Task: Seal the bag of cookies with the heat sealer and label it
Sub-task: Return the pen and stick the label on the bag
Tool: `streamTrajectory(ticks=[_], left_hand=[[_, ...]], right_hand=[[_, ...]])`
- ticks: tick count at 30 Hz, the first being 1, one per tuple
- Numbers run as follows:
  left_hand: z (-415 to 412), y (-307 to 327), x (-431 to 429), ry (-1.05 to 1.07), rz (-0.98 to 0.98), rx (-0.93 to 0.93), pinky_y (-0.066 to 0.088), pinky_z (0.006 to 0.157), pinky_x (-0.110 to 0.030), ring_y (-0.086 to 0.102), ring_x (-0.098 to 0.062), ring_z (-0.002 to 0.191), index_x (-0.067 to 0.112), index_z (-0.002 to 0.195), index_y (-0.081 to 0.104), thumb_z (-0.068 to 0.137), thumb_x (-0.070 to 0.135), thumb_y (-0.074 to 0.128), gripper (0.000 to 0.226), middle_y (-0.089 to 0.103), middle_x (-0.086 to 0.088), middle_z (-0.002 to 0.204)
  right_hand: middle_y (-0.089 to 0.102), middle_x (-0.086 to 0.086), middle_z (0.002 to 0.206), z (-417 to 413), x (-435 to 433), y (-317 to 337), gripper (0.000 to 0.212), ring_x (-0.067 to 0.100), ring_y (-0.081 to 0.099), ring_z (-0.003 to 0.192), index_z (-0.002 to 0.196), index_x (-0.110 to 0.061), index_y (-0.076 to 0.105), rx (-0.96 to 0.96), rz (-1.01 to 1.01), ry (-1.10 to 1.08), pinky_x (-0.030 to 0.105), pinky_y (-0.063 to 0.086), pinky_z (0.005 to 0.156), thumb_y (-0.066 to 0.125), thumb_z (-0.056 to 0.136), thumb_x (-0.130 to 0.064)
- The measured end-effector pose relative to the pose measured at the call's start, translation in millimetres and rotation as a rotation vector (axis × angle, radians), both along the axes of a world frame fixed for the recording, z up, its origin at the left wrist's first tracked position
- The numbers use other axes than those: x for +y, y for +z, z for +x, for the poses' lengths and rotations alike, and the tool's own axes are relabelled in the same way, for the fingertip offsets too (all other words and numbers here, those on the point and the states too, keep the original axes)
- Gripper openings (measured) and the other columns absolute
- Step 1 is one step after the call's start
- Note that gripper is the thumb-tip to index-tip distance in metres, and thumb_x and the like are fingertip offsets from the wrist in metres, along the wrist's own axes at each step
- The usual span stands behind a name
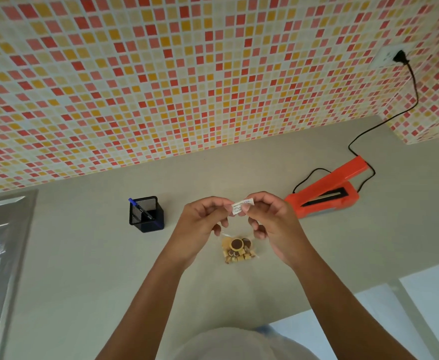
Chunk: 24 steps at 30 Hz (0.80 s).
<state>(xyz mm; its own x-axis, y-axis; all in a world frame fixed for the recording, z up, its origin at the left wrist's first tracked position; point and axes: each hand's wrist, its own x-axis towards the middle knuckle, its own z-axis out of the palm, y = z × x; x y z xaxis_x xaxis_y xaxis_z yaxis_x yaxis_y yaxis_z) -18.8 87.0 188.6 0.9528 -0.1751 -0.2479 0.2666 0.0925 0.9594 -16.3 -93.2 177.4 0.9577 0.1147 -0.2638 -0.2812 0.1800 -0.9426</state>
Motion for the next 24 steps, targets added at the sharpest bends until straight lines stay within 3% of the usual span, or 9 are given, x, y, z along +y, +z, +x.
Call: streamTrajectory(ticks=[5,9,13,18,21,24], left_hand=[[-2,28,-1,0.071,-0.003,-0.116,0.040,0.055,-0.028,0.051,-0.019,0.064,0.001,0.097,0.072,0.092,0.002,0.060,0.013,0.067,-0.006,0.077],[-4,40,0,0.134,0.142,-0.256,0.043,0.054,-0.020,0.053,-0.012,0.061,0.005,0.096,0.071,0.092,0.002,0.061,0.010,0.066,0.006,0.073],[-13,50,2,0.296,0.394,-0.424,0.048,0.061,-0.020,0.060,-0.010,0.075,0.021,0.097,0.068,0.089,0.016,0.069,0.010,0.067,0.010,0.083],[-25,60,6,0.217,0.325,-0.490,0.054,0.072,-0.025,0.067,-0.017,0.088,0.019,0.095,0.073,0.088,0.016,0.070,0.008,0.073,0.007,0.091],[-29,61,11,0.203,0.312,-0.472,0.057,0.075,-0.029,0.069,-0.015,0.092,0.021,0.101,0.075,0.089,0.014,0.069,0.015,0.075,0.009,0.095],[-32,64,18,0.190,0.284,-0.450,0.058,0.076,-0.036,0.069,-0.014,0.091,0.019,0.103,0.075,0.089,0.013,0.068,0.017,0.075,0.008,0.096]], right_hand=[[0.070,0.012,0.078,-4,-1,33,0.004,0.015,0.044,0.054,0.089,-0.008,0.068,-0.079,0.022,-0.053,0.023,0.032,0.044,0.068,0.089,-0.004],[0.060,0.015,0.072,-8,7,47,0.004,0.017,0.041,0.055,0.086,-0.008,0.070,-0.145,-0.030,-0.105,0.026,0.032,0.045,0.074,0.086,-0.009],[0.064,-0.010,0.066,-12,15,55,0.005,0.007,0.053,0.057,0.082,-0.016,0.073,-0.307,-0.269,-0.160,0.021,0.042,0.053,0.077,0.085,-0.018],[0.072,-0.012,0.073,-20,26,68,0.004,0.007,0.062,0.063,0.083,-0.019,0.075,-0.451,-0.362,-0.148,0.014,0.047,0.062,0.078,0.083,-0.016],[0.076,-0.008,0.080,-23,30,74,0.006,0.012,0.067,0.072,0.088,-0.017,0.078,-0.477,-0.391,-0.123,0.021,0.052,0.071,0.078,0.083,-0.018],[0.076,-0.005,0.086,-27,35,78,0.010,0.018,0.066,0.076,0.094,-0.017,0.079,-0.498,-0.425,-0.086,0.030,0.055,0.068,0.078,0.084,-0.018]])
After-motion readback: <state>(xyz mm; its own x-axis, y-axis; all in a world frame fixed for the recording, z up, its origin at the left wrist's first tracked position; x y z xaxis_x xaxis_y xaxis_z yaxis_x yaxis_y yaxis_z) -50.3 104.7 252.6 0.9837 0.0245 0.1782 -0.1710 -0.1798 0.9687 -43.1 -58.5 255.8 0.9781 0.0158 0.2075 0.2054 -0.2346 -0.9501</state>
